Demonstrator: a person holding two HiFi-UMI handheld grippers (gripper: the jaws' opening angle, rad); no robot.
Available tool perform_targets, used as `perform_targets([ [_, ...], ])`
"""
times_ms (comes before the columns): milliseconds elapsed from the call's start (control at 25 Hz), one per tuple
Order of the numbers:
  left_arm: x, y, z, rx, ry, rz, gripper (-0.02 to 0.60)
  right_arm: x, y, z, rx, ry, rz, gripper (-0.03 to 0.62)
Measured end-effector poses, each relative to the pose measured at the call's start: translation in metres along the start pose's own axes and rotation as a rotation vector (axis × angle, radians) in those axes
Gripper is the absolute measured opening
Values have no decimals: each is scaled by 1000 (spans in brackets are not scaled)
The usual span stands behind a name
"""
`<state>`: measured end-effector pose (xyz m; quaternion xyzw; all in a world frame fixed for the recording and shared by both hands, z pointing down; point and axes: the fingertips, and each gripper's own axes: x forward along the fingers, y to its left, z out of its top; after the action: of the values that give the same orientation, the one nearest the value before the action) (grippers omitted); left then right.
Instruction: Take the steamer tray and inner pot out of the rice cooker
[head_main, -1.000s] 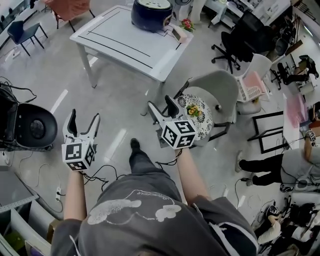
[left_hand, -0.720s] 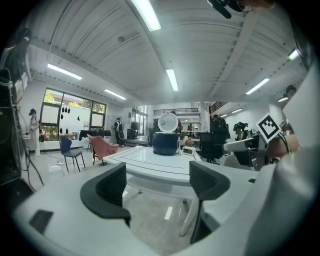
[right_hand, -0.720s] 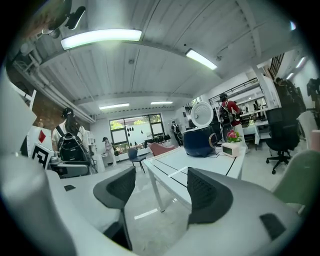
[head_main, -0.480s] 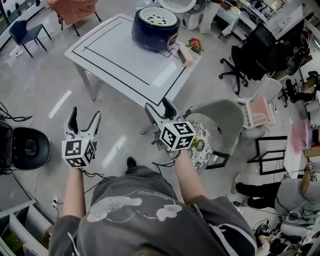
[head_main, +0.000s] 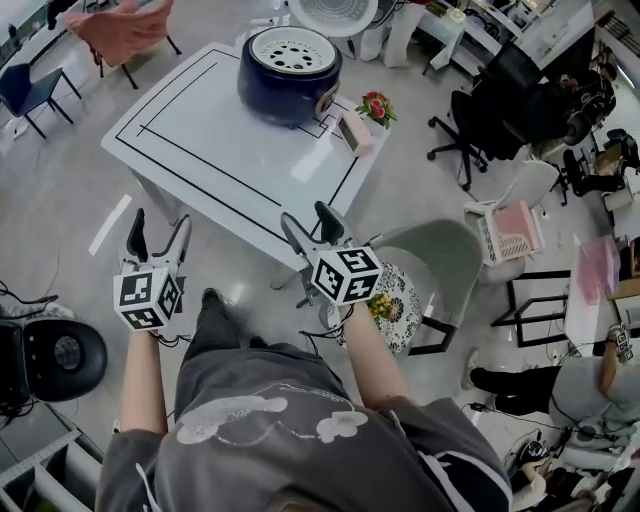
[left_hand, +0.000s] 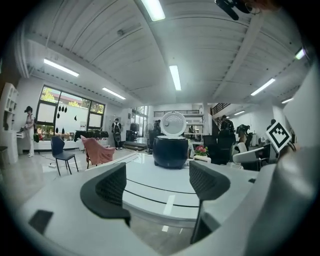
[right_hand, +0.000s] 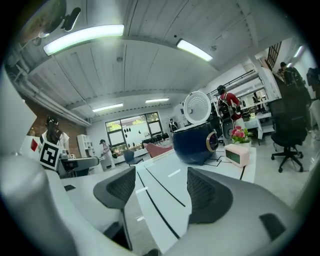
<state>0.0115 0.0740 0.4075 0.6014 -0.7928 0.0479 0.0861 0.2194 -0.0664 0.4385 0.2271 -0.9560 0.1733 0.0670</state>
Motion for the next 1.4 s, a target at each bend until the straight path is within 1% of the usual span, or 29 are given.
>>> perform_targets([
  [200, 44, 17, 13, -4, -17, -43, 387, 21, -20, 22, 1, -30, -59, 314],
  [320, 81, 32, 24, 6, -29, -93, 388, 44, -31, 33, 7, -41, -108, 314],
  [440, 131, 52, 38, 22, -41, -160, 387, 77, -47, 47, 8, -61, -171, 314],
  [560, 184, 66, 49, 51, -44, -242, 388, 103, -69, 66, 11, -102, -262, 314],
  [680, 233, 76, 60, 66, -30, -326, 387, 124, -89, 93, 21, -159, -362, 314],
  [800, 277, 85, 73, 79, -27, -403, 387, 149, -103, 120, 6, -197, -431, 313],
  [960, 324, 93, 95, 91, -39, -485, 387, 178, -121, 143, 18, -202, -512, 314],
  [1080, 359, 104, 111, 100, -44, -528, 387, 197, -135, 159, 35, -199, -574, 314],
  [1240, 403, 116, 119, 103, -28, -583, 387, 219, -150, 179, 22, -184, -646, 314],
  [1400, 435, 110, 122, 120, -21, -656, 387, 234, -168, 196, -6, -160, -714, 314],
])
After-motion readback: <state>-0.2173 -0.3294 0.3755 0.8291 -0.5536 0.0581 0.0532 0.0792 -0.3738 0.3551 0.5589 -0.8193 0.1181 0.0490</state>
